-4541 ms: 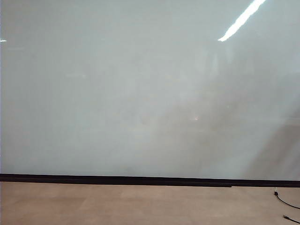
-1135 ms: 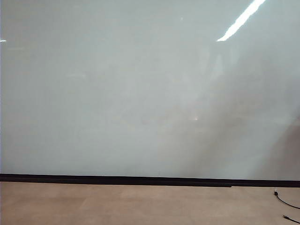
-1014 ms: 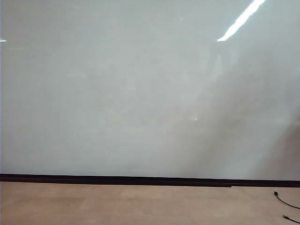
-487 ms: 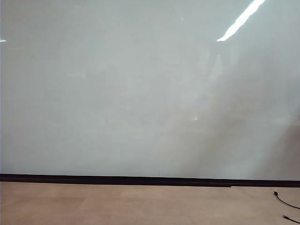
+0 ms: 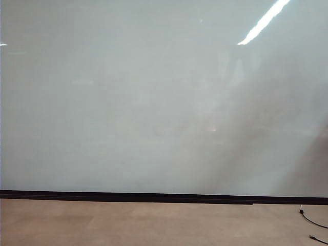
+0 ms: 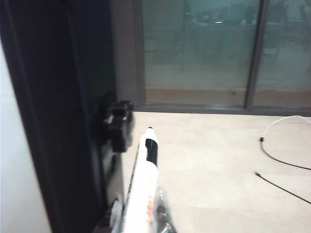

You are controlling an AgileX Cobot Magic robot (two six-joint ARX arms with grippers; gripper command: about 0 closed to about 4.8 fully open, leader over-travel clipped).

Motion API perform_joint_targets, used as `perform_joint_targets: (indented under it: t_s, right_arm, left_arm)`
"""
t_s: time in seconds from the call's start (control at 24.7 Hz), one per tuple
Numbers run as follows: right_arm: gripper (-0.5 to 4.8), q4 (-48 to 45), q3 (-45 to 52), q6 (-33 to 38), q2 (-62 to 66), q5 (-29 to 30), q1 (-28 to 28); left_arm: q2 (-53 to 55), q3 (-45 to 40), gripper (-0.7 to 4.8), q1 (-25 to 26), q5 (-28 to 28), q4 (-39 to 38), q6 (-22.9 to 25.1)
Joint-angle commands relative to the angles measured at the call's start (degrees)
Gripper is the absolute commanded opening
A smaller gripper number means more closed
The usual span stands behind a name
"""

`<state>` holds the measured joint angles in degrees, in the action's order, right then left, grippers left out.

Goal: Pick up the pen on the shelf to the right of the whiteboard and write the letter Z.

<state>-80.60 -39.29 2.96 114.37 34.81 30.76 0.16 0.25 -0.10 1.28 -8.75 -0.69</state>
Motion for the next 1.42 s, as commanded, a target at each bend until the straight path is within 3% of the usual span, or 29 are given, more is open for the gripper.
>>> perform_joint_targets:
  t_s: [0.04,0.45,0.61,0.69,0.85,1.09,1.42]
  right_arm:
    - [-0.05,-0.68,0.13,-0.22,-0.72,-7.06,-0.07]
    - [-0.05,-0.66,6.03,-0.13,-7.41,-20.13,-1.31]
    - [-0.05,-0.63,14.34,-0.15,-13.49,-30.4,-3.8]
    - [-0.05,-0.63,21.9,-0.22,-19.52,-36.54,-7.02]
    - [-0.05,-0.63,28.83,-0.83,-25.92,-41.24,-12.31]
    - [-0.05,-0.59,36.11,-2.23,-35.63,-41.83,-23.87]
    - [-0.05,-0.28,35.89,-3.5,-39.85,-45.27,-43.43]
  left_arm:
    - [0.02,0.13,-0.05,-0.02,0.02,0.63,0.24]
    - [0.02,0.13,-0.04,-0.02,0.02,0.63,0.24]
    - [0.02,0.13,-0.04,0.0,0.02,0.66,0.24]
    - [0.02,0.13,-0.04,0.0,0.02,0.63,0.24]
    - [0.02,0.13,-0.04,0.0,0.02,0.63,0.24]
    - [0.02,0.13,-0.04,0.0,0.02,0.61,0.24]
    - [0.02,0.13,-0.05,0.0,0.02,0.63,0.24]
